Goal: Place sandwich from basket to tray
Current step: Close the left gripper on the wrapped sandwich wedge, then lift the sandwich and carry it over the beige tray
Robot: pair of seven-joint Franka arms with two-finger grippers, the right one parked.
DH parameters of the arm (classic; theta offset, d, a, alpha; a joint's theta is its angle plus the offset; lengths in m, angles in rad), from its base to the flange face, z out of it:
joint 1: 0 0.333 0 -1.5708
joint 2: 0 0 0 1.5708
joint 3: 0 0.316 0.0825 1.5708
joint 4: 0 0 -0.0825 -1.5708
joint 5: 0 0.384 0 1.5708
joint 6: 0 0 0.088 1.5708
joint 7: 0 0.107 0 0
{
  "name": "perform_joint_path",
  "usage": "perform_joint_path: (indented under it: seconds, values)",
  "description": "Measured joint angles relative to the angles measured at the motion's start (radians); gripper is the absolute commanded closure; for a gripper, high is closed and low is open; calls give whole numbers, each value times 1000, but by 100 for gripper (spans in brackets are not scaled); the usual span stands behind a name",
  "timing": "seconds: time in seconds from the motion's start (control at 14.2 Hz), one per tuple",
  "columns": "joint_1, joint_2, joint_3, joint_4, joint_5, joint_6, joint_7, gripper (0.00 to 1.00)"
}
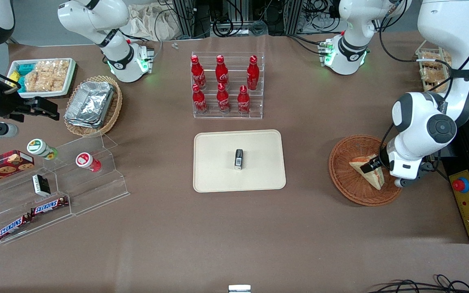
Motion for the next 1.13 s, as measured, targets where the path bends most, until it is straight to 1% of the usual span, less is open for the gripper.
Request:
perform_joint_path:
  seconds: [0.21,0.28,0.35,0.42,0.92,0.99,1.13]
  values:
    - [1,41,6,-14,-2,55,-5,0]
    - [1,58,6,-14,-3,73,-22,24]
    - [1,72,7,-14,-3,88,-47,65]
    - [1,84,8,-14,-3,101,-70,99]
    - [1,89,9,19,-3,107,-101,100]
    - [0,83,9,39,-3,79,-101,100]
    - [-1,55,6,134,-3,-83,-101,100]
